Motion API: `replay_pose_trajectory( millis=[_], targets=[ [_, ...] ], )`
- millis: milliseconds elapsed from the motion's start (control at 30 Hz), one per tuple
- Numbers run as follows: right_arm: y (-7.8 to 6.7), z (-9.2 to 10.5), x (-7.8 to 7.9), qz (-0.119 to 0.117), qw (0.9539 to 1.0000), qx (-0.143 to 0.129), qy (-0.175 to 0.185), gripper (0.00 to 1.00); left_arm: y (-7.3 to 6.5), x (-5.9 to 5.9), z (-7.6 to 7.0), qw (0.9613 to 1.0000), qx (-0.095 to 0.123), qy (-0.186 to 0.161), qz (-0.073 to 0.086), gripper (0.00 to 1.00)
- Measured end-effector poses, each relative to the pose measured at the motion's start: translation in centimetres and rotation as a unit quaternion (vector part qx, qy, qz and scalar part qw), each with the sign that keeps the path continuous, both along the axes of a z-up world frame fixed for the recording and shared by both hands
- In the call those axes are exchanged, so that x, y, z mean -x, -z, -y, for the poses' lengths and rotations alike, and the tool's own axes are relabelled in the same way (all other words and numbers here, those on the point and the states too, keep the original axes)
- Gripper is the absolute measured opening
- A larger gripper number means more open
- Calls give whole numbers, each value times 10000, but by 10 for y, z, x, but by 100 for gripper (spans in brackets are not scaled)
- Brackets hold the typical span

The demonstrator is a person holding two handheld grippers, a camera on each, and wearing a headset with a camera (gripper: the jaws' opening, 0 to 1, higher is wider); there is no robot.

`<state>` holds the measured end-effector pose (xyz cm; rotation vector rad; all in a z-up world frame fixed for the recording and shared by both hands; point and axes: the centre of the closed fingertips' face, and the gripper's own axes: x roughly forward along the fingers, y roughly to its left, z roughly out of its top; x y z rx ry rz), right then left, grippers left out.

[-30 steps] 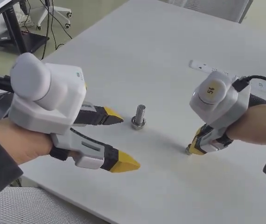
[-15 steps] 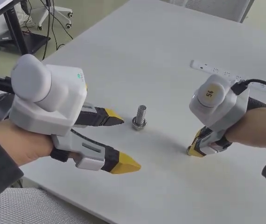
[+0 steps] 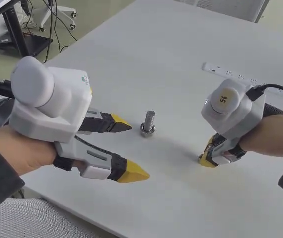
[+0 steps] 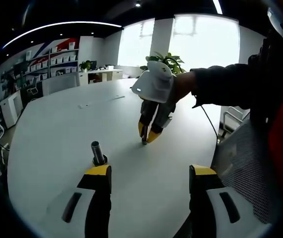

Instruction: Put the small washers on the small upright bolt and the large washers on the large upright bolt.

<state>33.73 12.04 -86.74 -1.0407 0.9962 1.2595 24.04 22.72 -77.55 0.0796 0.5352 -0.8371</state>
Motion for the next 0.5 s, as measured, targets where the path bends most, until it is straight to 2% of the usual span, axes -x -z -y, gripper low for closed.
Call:
replay_pose_trajectory(
  millis=[500],
  targets=[
    [-8,2,3,83,9996,-242,150,27,0,0,2,10000,-14,51,-1,63]
  ],
)
